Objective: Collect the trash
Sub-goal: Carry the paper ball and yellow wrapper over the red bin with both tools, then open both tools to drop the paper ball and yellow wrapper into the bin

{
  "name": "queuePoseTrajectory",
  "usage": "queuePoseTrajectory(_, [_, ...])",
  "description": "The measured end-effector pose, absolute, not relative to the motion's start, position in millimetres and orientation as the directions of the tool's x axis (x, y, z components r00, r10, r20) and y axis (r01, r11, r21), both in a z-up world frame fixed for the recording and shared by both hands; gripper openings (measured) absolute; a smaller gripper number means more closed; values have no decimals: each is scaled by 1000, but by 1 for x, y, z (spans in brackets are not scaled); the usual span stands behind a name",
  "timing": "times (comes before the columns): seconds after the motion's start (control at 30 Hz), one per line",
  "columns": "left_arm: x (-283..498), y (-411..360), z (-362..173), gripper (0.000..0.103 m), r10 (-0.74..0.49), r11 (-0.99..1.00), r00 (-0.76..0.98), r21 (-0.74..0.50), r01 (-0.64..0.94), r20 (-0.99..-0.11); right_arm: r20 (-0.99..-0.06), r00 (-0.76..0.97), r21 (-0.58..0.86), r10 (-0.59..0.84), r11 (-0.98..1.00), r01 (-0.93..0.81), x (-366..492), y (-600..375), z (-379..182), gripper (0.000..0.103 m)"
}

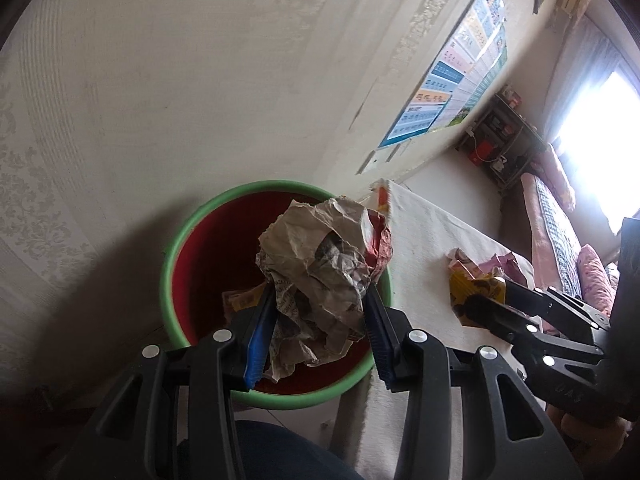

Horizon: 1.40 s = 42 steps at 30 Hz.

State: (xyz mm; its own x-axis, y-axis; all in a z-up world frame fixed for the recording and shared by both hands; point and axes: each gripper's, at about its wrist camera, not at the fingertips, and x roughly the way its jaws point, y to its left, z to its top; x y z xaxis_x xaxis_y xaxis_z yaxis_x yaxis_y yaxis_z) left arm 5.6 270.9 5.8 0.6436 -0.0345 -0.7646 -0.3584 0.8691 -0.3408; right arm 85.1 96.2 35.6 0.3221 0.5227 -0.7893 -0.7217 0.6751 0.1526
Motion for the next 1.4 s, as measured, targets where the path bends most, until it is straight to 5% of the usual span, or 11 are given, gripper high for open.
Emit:
queuePoseTrajectory(0.93, [5, 321, -12, 44, -92, 819, 677, -443, -366, -730, -836, 249, 130, 489, 618, -775, 86, 168, 0, 45])
queuePoseTrajectory(1.0, [5, 323, -11, 48, -103, 813, 683, -456, -361, -723, -837, 250, 125, 487, 614, -779, 85, 170, -1, 50])
queuePoseTrajectory(1.07, [2, 324, -10, 77, -93, 811, 690, -457, -366, -718, -842, 257, 106, 474, 614, -782, 84, 172, -4, 87])
queuePoseTrajectory(1.13, [-2, 327, -8, 85, -62, 803, 695, -450, -391, -716, -853, 262, 84, 452, 614, -785, 82, 172, -9, 89])
queuePoseTrajectory(1.4, [-11, 328, -12, 89, -43, 773, 688, -460, -436, -725, -860, 248, 96, 446, 618, -781, 71, 154, -13, 93])
